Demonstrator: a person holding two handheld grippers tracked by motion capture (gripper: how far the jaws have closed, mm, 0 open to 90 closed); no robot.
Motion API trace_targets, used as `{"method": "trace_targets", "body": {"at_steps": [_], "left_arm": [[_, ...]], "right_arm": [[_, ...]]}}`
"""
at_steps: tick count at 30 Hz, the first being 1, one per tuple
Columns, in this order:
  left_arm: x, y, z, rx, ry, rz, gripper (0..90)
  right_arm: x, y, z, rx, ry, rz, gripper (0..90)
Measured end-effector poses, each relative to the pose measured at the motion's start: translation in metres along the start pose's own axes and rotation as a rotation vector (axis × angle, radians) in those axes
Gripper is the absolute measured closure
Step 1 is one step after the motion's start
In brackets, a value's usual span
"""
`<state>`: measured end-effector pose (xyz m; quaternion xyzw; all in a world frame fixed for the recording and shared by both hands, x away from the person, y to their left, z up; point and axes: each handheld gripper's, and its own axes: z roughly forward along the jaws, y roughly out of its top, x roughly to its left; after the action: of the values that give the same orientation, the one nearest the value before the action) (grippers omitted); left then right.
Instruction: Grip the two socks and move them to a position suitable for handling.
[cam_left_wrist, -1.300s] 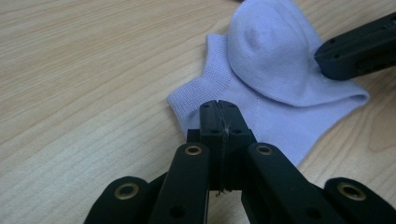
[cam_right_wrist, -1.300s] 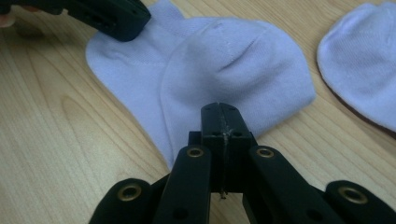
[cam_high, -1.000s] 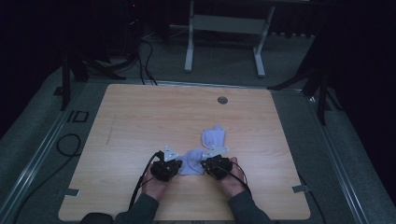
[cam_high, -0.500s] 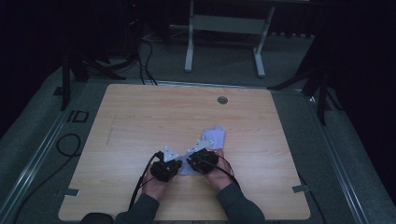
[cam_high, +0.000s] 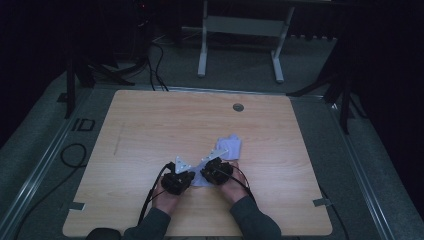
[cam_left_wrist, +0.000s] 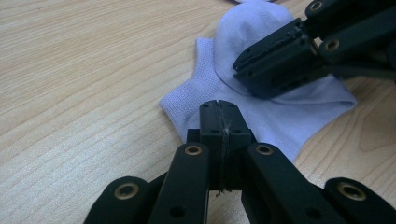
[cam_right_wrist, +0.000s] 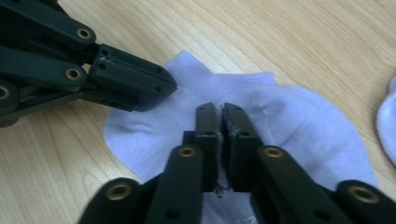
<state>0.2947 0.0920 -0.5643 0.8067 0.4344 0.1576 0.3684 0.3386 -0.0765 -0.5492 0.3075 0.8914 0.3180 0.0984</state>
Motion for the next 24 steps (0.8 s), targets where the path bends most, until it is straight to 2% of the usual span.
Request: {"method": "trace_targets", "body": {"at_steps": [1, 4, 5, 8, 9, 10, 14, 16, 22, 23, 24], "left_arm": [[0.0, 0.0, 0.0, 0.0, -0.002, -0.002, 89.5], [0.0, 0.0, 0.0, 0.0, -0.004, -0.002, 89.5], [0.0, 0.0, 0.0, 0.0, -0.004, -0.003, 89.5], [0.0, 0.0, 0.0, -0.001, -0.003, -0.004, 89.5], [0.0, 0.0, 0.0, -0.002, -0.002, -0.004, 89.5], [0.0, 0.0, 0.0, -0.002, -0.002, -0.004, 89.5], [0.0, 0.0, 0.0, -0.003, 0.001, -0.004, 89.5], [0.0, 0.0, 0.0, -0.001, 0.001, -0.001, 89.5], [0.0, 0.0, 0.0, -0.001, 0.001, 0.0, 89.5], [0.0, 0.0, 0.0, -0.001, 0.001, 0.0, 89.5], [0.0, 0.0, 0.0, -0.001, 0.002, 0.0, 89.5]], "right_arm": [[0.0, -0.001, -0.002, -0.006, -0.017, 0.002, 89.7], [-0.002, -0.002, -0.009, -0.028, -0.024, 0.023, 89.7], [-0.003, -0.005, -0.015, -0.048, -0.026, 0.038, 89.8], [-0.006, -0.01, -0.024, -0.061, -0.045, 0.048, 89.9], [-0.009, -0.016, -0.033, -0.074, -0.058, 0.057, 89.9], [-0.009, -0.016, -0.033, -0.074, -0.058, 0.057, 89.9], [-0.015, -0.035, -0.052, -0.094, -0.093, 0.087, 89.8], [-0.016, -0.039, -0.055, -0.096, -0.098, 0.093, 89.9], [-0.019, -0.07, -0.075, -0.09, -0.123, 0.133, 89.4], [-0.019, -0.07, -0.075, -0.09, -0.123, 0.133, 89.4], [-0.019, -0.078, -0.082, -0.087, -0.13, 0.146, 88.2]]}}
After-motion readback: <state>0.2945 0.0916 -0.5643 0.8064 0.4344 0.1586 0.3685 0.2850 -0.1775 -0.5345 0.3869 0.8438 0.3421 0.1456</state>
